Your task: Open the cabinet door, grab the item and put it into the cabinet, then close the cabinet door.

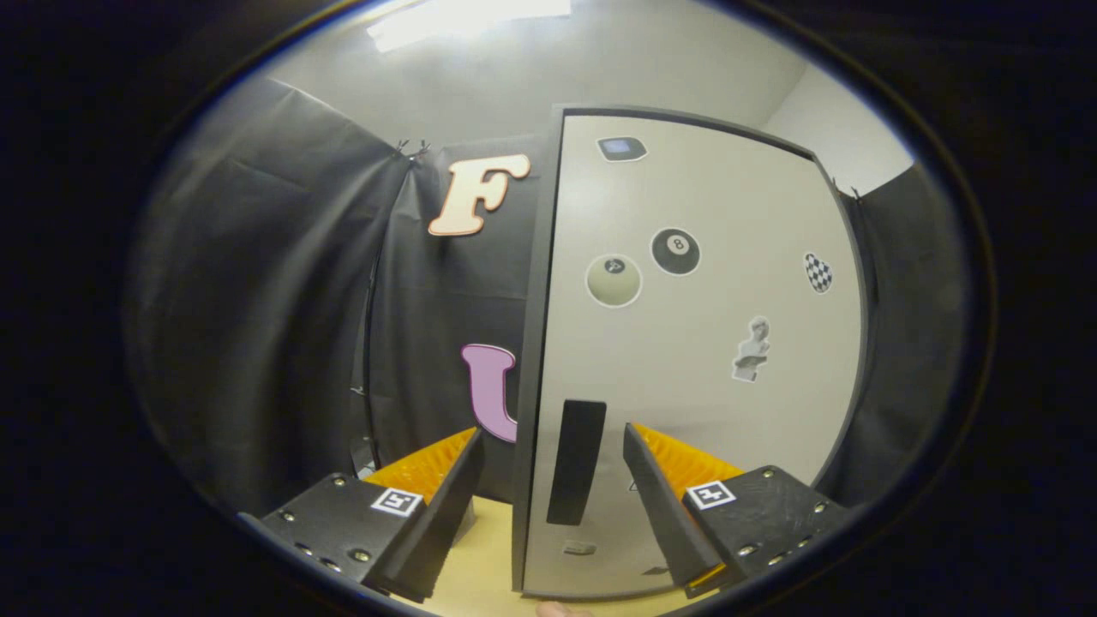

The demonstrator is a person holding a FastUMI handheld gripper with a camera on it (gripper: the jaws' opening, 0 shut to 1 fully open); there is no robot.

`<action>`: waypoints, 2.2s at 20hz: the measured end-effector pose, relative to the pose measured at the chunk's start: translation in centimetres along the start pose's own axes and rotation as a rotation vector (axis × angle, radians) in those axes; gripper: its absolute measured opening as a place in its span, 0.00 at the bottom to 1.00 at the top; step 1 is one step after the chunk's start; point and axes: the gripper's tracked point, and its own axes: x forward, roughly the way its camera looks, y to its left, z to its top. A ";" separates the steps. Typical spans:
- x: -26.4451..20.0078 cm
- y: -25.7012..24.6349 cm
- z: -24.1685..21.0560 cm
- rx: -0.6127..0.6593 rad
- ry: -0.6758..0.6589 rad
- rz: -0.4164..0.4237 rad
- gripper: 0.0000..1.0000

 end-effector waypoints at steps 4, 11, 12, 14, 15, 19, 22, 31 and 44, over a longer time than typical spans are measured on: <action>0.6 -0.2 -1.2 -0.012 0.028 -0.005 0.96; 2.0 -1.3 -2.7 -0.013 0.075 -0.033 0.97; 2.2 -1.5 -2.9 -0.017 0.082 -0.042 0.96; 2.6 -1.8 -3.5 -0.028 0.099 -0.055 0.96; 2.8 -1.7 -3.9 -0.031 0.111 -0.055 0.96; 3.6 -1.7 -5.2 -0.068 0.139 -0.090 0.90; 4.2 -1.1 -5.9 -0.082 0.155 -0.093 0.69; 5.6 -1.9 -6.9 -0.039 0.206 -0.168 0.33; 5.1 -1.9 -6.9 -0.030 0.191 -0.124 0.14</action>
